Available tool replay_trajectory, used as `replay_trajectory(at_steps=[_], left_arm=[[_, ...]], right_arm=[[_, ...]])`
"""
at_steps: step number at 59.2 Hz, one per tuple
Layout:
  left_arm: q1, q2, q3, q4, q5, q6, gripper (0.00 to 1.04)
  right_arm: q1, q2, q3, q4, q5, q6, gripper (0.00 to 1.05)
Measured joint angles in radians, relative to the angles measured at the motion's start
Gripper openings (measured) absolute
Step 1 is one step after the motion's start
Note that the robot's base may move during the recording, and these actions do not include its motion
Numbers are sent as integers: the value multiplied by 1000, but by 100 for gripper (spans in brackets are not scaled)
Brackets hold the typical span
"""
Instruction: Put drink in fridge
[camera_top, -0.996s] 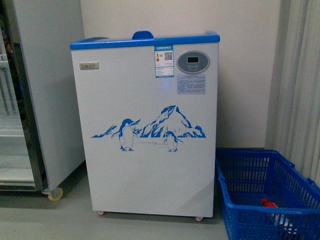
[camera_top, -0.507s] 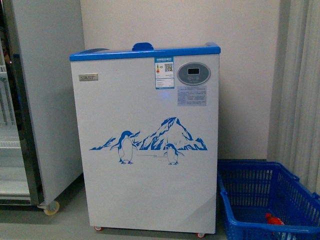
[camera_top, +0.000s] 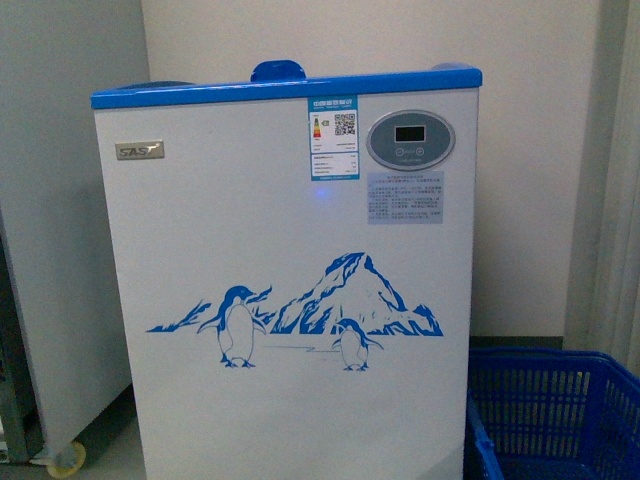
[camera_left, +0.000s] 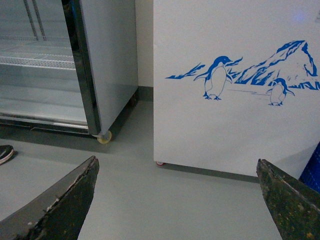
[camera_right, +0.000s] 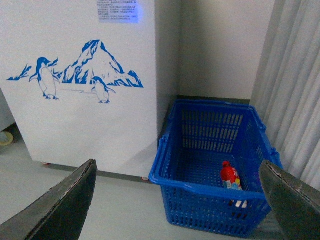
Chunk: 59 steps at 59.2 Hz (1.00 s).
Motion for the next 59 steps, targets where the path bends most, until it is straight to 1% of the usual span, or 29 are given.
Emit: replay_trajectory(at_steps=[59], left_arm=[[0,0,0,0,0,0,97]], right_arm=[[0,0,0,0,0,0,97]])
